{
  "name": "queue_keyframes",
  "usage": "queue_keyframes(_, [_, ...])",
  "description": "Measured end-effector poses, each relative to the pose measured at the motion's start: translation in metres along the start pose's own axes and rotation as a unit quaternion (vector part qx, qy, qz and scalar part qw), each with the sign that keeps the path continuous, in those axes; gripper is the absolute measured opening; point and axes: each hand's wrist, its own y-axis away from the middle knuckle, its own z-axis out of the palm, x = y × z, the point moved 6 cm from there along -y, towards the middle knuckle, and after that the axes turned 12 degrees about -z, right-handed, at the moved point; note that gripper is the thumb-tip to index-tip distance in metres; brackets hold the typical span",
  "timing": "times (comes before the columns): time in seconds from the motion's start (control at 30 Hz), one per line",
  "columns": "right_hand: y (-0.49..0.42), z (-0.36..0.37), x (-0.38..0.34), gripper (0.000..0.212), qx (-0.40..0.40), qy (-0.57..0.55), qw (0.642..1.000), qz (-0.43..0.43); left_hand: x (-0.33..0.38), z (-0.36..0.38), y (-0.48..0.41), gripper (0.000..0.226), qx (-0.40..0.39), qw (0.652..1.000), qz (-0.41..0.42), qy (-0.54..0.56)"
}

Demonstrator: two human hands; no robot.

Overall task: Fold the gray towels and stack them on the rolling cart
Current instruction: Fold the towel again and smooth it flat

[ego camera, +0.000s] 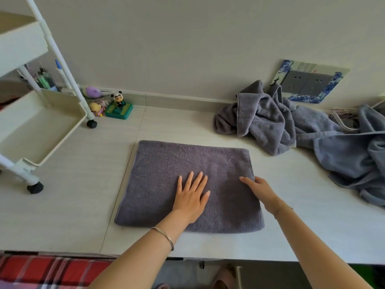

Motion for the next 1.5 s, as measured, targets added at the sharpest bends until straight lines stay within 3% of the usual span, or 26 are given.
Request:
queue_keyframes(0.13, [0.003, 0.001, -0.021, 0.026, -0.025, -0.014, 0.999, -0.044, -0.004, 0.015, -0.001, 0.076, -0.010, 1.000, 0.013, -0.008])
queue_keyframes(0.27, [0.008, 0.016, -0.059, 0.025, -0.059, -0.034, 0.994, -0.089, -0.007, -0.001, -0.005, 0.054, -0.044, 0.995, 0.027, 0.084])
queue_keyframes(0.33, [0.010, 0.027, -0.082, 0.024, -0.071, -0.036, 0.991, -0.111, -0.027, -0.020, -0.005, 0.051, -0.019, 0.993, 0.028, 0.114])
queue_keyframes(0.43, [0.013, 0.044, -0.112, 0.021, -0.075, -0.044, 0.988, -0.130, -0.093, -0.039, -0.005, 0.055, 0.050, 0.988, -0.077, 0.128])
queue_keyframes(0.53, [0.012, 0.070, -0.136, 0.021, -0.076, -0.053, 0.985, -0.145, -0.162, -0.039, 0.005, 0.051, 0.034, 0.957, -0.210, 0.199])
queue_keyframes(0.67, [0.009, 0.129, -0.157, 0.008, -0.110, -0.008, 0.980, -0.164, -0.195, -0.041, 0.020, 0.051, 0.032, 0.938, -0.200, 0.282])
queue_keyframes(0.73, [0.008, 0.163, -0.160, 0.016, -0.129, 0.019, 0.977, -0.168, -0.198, -0.042, 0.024, 0.043, 0.019, 0.925, -0.195, 0.325])
queue_keyframes(0.9, [0.007, 0.240, -0.147, 0.009, -0.162, 0.054, 0.974, -0.151, -0.200, -0.048, 0.026, 0.042, -0.018, 0.859, -0.233, 0.456])
queue_keyframes(0.97, [0.003, 0.264, -0.135, 0.016, -0.153, 0.065, 0.977, -0.136, -0.204, -0.044, 0.023, 0.038, -0.033, 0.831, -0.249, 0.497])
queue_keyframes(1.13, [0.001, 0.295, -0.115, 0.014, -0.146, 0.131, 0.971, -0.140, -0.204, -0.040, 0.021, 0.036, -0.051, 0.697, -0.265, 0.664])
queue_keyframes(1.2, [0.004, 0.303, -0.108, 0.015, -0.148, 0.153, 0.967, -0.143, -0.202, -0.043, 0.025, 0.041, -0.056, 0.670, -0.267, 0.691])
queue_keyframes(1.27, [0.007, 0.308, -0.106, 0.019, -0.164, 0.157, 0.964, -0.135, -0.205, -0.044, 0.027, 0.043, -0.065, 0.684, -0.272, 0.674])
queue_keyframes(1.37, [0.005, 0.307, -0.110, 0.030, -0.193, 0.162, 0.960, -0.122, -0.209, -0.049, 0.028, 0.045, -0.079, 0.758, -0.263, 0.592])
queue_keyframes(1.43, [0.002, 0.295, -0.116, 0.032, -0.167, 0.201, 0.950, -0.170, -0.210, -0.051, 0.025, 0.039, -0.068, 0.815, -0.254, 0.517])
queue_keyframes(1.5, [-0.001, 0.276, -0.115, 0.025, -0.119, 0.229, 0.941, -0.219, -0.211, -0.052, 0.023, 0.028, -0.046, 0.841, -0.245, 0.480])
